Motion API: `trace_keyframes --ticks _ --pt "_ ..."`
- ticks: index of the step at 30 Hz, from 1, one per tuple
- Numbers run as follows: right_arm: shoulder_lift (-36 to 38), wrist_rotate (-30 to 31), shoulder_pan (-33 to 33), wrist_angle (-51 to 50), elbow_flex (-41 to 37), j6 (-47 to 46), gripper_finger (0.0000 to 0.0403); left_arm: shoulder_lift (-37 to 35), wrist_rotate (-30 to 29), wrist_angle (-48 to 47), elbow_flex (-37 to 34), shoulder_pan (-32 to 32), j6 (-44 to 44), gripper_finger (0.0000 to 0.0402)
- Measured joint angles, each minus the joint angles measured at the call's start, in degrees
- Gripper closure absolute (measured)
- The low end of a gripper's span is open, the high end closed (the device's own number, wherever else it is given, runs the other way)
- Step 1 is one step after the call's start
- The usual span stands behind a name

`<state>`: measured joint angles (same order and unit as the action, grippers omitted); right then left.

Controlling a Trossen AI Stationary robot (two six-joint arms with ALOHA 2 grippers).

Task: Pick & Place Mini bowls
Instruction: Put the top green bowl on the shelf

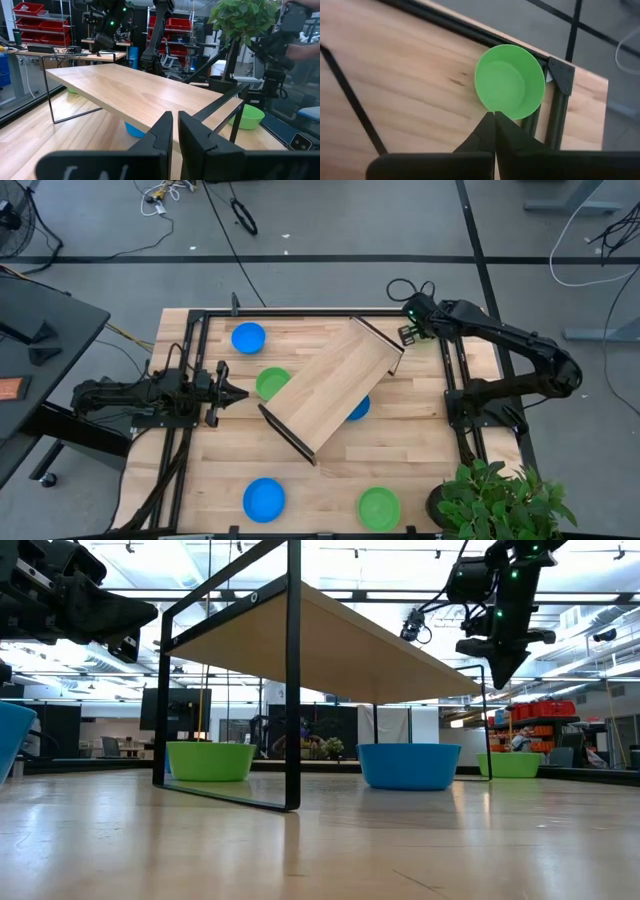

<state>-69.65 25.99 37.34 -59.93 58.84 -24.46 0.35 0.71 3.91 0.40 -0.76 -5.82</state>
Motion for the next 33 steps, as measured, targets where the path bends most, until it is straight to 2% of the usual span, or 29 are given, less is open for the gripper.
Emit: trace_keyframes --ticks 5,15,21,33 --pt "-0.02 -2.42 2.63 0.3 -2.2 7.86 0.0403 0.0 0.0 -0.01 0.01 0.0 0.0 0.0369" --pt "0.44 -1.16 7.45 1.5 -2.75 5.67 0.0403 0.0 0.0 0.0 0.01 -0.01 0.0 0.0369" --pt "0.44 -3.08 7.02 0.95 -2.75 8.96 0.0403 0.01 0.0 -0.01 0.0 -0.01 0.01 0.0369" --pt "4.05 -2.43 3.47 3.43 -2.75 12.83 0.0403 0.01 0.0 0.01 0.0 -0.01 -0.01 0.0369"
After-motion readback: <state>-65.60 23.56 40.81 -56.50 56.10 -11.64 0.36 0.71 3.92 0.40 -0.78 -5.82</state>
